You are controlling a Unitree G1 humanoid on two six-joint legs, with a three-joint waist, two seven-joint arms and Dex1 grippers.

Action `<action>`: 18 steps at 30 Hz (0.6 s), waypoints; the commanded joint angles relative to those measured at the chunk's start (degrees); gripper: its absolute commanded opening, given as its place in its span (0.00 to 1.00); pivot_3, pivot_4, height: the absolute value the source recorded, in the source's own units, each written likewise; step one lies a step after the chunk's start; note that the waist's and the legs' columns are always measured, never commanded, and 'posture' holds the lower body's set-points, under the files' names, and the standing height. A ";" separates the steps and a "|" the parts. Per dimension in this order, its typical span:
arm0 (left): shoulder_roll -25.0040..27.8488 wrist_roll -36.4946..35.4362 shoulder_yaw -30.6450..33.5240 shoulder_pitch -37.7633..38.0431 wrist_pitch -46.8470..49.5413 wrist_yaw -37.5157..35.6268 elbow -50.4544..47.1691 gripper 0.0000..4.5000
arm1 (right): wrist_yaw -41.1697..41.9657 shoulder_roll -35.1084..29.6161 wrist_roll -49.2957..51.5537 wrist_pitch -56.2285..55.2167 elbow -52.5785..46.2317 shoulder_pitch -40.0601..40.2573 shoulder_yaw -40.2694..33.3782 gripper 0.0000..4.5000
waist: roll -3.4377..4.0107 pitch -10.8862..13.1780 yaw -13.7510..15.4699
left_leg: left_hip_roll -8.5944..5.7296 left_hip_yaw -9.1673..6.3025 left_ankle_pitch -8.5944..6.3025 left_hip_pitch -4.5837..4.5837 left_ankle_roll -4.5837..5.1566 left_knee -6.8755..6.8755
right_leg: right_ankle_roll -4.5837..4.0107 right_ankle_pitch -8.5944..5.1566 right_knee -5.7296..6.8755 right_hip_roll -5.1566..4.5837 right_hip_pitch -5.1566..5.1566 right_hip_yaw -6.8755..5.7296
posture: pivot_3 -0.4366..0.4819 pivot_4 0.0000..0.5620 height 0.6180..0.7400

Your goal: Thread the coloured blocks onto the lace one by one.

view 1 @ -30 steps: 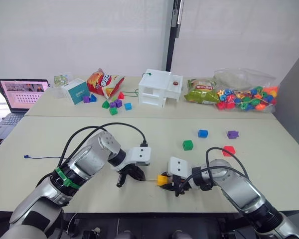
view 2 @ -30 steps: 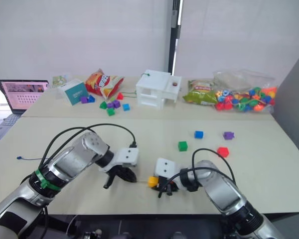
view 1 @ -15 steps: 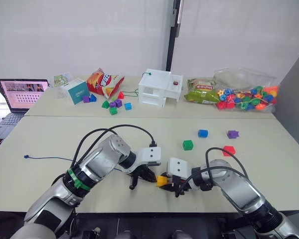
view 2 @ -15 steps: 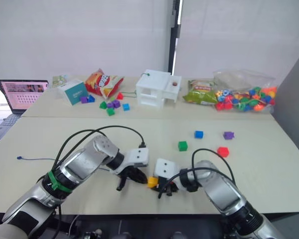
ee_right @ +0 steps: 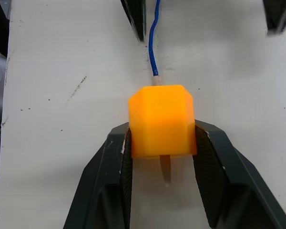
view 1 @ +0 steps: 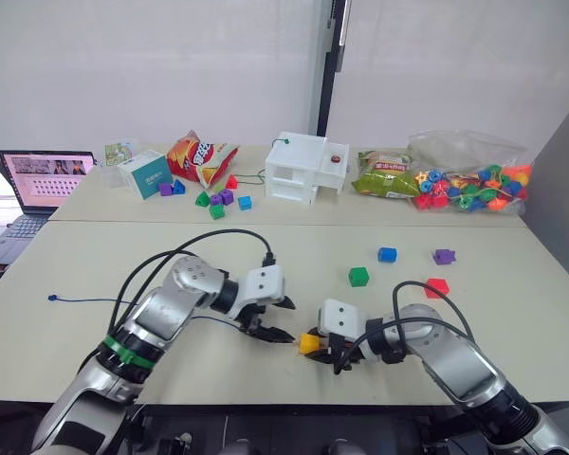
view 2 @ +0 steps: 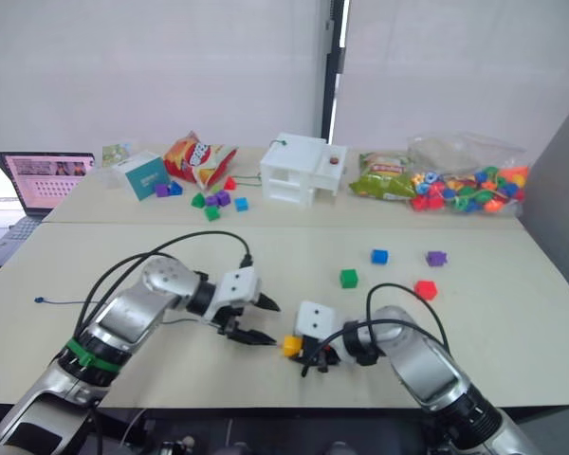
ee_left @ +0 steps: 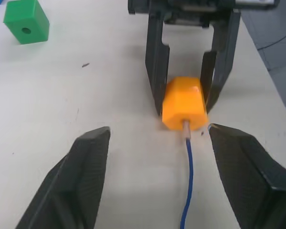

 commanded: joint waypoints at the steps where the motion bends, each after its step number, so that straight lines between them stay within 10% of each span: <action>1: 2.43 1.18 0.65 2.56 -9.22 -1.70 3.53 0.73 | 0.15 -0.62 -0.08 0.67 -0.15 0.52 0.86 0.28 | 0.00 0.00 0.01 | -0.01 0.00 0.00 0.01 0.00 0.00 | 0.00 0.00 -0.02 -0.01 0.01 0.00 | 0.48 0.27 1.00; 8: 0.39 5.87 -0.69 3.52 -18.10 2.36 11.91 0.73 | 0.19 -0.65 -0.10 0.90 -0.29 0.29 0.83 0.28 | 0.00 0.00 0.76 | -0.05 0.00 0.00 0.07 0.00 0.00 | 0.01 0.01 -0.05 -0.11 0.13 -0.06 | 0.48 0.27 1.00; 18: -2.89 4.49 -1.59 4.03 -16.70 0.81 11.40 0.04 | 0.31 -1.09 0.01 1.46 -0.78 0.34 0.67 0.28 | 0.03 -0.02 0.74 | -0.07 0.00 0.00 0.11 0.00 0.01 | 0.02 0.01 -0.02 -0.10 0.17 -0.07 | 0.48 0.27 1.00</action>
